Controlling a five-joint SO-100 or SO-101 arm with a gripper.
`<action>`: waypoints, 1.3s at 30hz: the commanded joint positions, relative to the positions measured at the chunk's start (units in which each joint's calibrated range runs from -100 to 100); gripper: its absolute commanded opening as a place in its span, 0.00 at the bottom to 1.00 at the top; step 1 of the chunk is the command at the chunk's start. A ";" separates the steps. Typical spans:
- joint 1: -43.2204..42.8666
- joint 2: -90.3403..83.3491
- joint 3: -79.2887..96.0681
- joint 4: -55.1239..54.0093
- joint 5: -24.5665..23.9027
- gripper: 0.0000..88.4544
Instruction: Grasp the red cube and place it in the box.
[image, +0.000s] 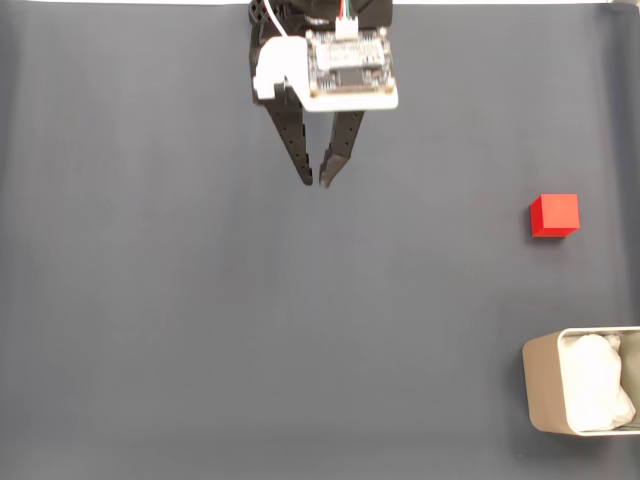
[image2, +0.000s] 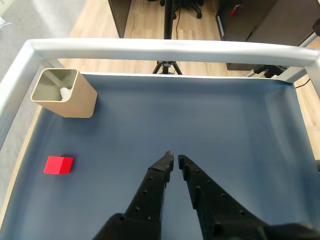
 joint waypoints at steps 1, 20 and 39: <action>0.38 2.82 -4.83 0.19 1.03 0.00; -11.62 9.50 -8.30 -6.28 1.90 0.00; -28.88 7.68 -0.91 -10.87 2.39 0.00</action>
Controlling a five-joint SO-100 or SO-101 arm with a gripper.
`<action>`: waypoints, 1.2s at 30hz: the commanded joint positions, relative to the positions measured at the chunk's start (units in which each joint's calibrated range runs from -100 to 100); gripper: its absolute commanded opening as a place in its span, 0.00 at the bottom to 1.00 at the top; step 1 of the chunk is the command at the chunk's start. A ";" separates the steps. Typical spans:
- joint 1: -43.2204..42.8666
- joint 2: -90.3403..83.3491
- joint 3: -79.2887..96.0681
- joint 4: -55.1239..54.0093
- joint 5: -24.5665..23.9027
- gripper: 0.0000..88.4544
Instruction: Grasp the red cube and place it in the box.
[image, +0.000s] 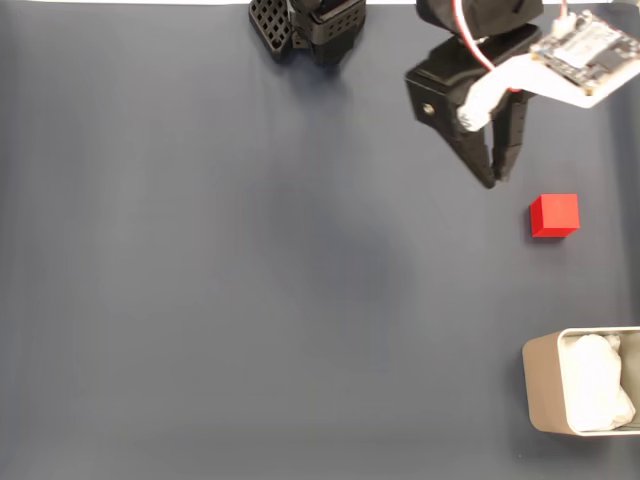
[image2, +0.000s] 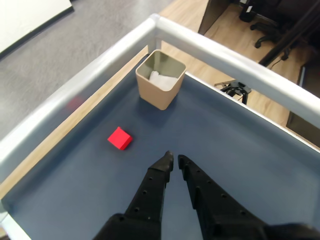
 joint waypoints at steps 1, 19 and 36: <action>-3.40 -2.31 1.99 -2.69 0.59 0.00; -12.78 0.03 11.76 -14.17 0.59 0.16; -13.70 1.68 23.34 -27.69 1.32 0.31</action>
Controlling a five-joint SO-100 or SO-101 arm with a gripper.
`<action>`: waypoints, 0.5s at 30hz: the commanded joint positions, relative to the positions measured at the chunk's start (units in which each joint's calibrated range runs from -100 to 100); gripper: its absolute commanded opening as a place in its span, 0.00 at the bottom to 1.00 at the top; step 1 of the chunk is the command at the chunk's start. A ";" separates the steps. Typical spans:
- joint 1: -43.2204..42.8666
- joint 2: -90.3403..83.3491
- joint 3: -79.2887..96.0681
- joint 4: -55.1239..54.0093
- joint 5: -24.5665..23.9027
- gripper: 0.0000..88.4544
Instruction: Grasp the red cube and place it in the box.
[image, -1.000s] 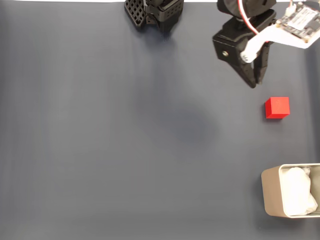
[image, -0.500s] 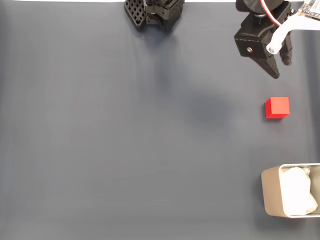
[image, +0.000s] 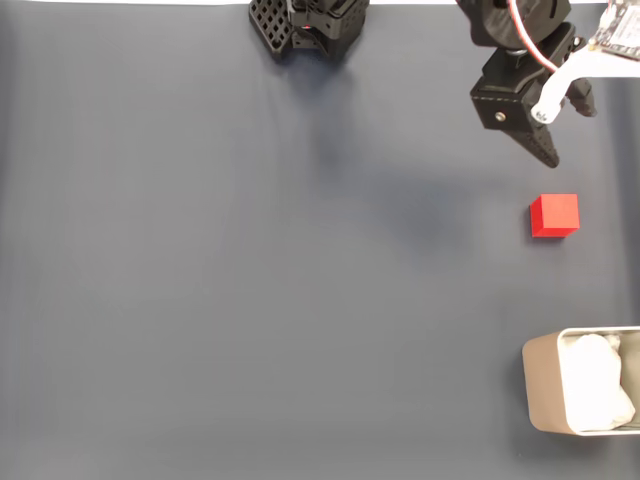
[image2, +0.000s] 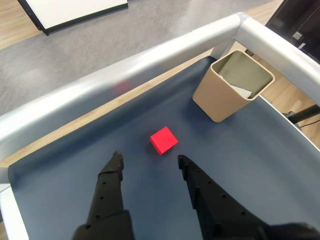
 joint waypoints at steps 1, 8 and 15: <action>0.02 0.63 1.02 -3.61 0.49 0.32; 1.72 3.75 3.84 -7.95 0.83 0.33; 3.21 6.44 5.49 -12.13 1.12 0.33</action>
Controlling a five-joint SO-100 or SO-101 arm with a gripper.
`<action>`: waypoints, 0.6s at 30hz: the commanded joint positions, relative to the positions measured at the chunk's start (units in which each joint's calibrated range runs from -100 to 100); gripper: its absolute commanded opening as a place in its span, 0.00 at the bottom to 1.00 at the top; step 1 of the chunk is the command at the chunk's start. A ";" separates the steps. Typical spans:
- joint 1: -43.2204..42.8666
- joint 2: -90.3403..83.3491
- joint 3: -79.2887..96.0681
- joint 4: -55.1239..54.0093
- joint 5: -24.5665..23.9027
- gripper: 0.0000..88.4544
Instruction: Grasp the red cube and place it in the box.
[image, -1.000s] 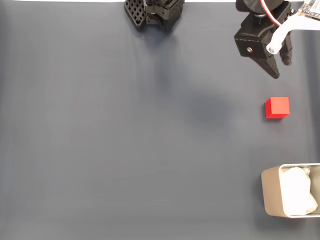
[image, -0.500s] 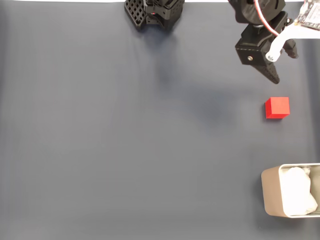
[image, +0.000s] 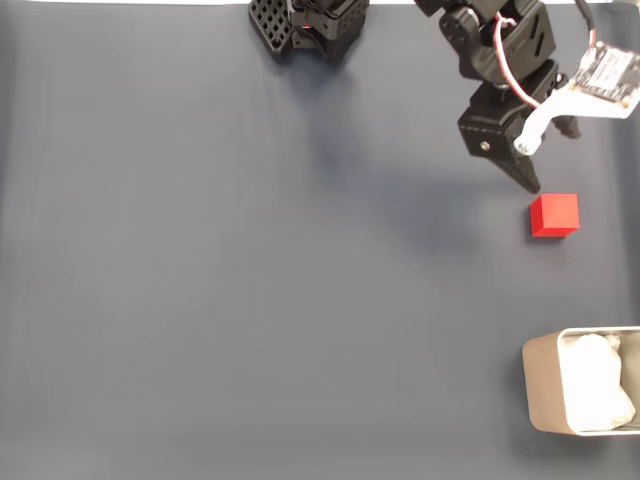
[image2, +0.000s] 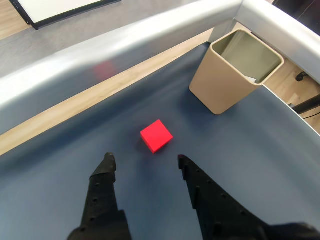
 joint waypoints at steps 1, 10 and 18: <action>1.05 0.88 -0.39 -3.08 0.44 0.34; 2.11 4.35 -0.30 -8.49 0.88 0.35; 1.97 7.81 -1.48 -11.68 1.86 0.36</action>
